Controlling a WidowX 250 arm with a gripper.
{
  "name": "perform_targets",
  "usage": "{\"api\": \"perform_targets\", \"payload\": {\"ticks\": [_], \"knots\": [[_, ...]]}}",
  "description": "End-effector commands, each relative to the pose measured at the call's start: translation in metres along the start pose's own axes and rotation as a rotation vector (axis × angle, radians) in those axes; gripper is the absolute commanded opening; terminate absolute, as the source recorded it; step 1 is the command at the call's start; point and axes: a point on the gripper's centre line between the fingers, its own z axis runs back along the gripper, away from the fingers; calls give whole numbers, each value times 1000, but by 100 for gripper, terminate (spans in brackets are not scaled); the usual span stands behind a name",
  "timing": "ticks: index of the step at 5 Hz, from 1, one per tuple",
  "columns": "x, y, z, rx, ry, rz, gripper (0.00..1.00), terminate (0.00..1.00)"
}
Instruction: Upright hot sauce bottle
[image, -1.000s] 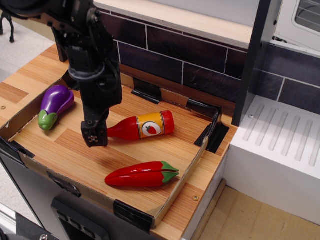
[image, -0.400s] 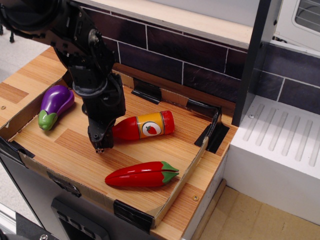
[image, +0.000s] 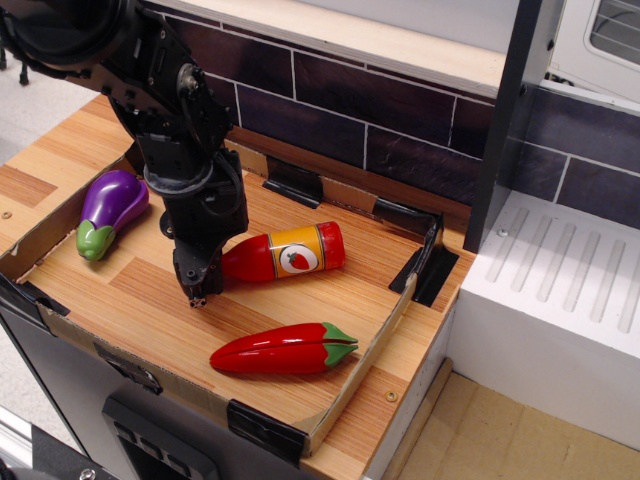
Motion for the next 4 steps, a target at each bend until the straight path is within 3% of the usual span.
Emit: {"api": "perform_targets", "payload": {"ticks": [1, 2, 3, 4], "knots": [[-13, 17, 63, 70, 37, -47, 0, 0], [-18, 20, 78, 86, 187, -76, 0, 0], [-17, 17, 85, 57, 361, -91, 0, 0], [-14, 15, 83, 22, 499, -111, 0, 0]]}}
